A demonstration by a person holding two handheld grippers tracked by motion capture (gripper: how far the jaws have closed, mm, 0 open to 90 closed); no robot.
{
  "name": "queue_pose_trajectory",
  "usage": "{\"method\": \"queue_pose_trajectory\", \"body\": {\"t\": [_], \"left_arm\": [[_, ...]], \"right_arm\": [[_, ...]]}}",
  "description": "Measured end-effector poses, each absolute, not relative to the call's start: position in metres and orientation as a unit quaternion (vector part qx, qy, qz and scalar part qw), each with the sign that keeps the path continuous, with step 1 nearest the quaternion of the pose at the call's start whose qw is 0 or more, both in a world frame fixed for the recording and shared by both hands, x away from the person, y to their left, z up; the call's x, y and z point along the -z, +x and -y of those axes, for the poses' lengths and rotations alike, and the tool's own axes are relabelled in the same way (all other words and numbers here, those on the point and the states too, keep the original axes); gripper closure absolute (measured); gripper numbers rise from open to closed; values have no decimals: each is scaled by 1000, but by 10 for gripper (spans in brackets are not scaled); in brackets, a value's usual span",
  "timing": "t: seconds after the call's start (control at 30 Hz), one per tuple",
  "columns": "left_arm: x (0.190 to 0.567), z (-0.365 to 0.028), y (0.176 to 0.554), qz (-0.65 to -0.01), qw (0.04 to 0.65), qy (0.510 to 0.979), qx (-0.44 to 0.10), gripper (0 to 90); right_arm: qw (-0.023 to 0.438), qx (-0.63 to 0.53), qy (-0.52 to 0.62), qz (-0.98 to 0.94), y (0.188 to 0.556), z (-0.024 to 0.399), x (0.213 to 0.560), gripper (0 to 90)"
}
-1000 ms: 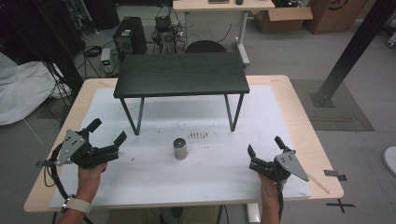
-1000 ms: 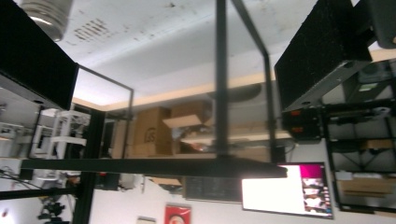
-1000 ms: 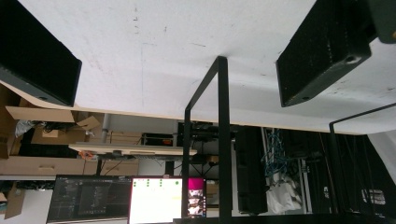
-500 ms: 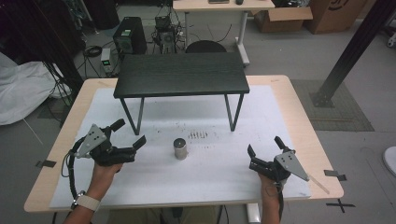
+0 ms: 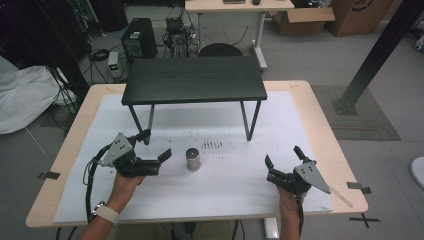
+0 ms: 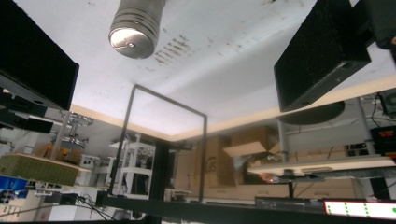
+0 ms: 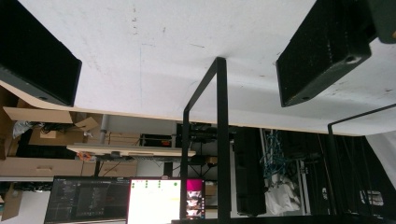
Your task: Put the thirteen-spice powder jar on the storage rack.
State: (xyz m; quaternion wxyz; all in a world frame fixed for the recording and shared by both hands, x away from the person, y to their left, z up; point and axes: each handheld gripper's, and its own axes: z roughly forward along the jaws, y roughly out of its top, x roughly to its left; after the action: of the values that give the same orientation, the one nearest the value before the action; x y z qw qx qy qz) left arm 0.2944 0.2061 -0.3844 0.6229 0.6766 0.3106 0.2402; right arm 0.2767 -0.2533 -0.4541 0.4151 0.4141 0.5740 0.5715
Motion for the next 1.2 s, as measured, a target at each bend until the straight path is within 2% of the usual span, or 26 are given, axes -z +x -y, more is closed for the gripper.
{"method": "queue_pose_trajectory", "body": {"t": [0.57,1.2], "left_arm": [[410,-160,305,-290,590,720,-222,5],[433,-141,313,-288,549,756,-209,18]], "right_arm": [[416,-571,413,-575,277,253,454,0],[416,-572,412,-574,276,253,454,0]]}}
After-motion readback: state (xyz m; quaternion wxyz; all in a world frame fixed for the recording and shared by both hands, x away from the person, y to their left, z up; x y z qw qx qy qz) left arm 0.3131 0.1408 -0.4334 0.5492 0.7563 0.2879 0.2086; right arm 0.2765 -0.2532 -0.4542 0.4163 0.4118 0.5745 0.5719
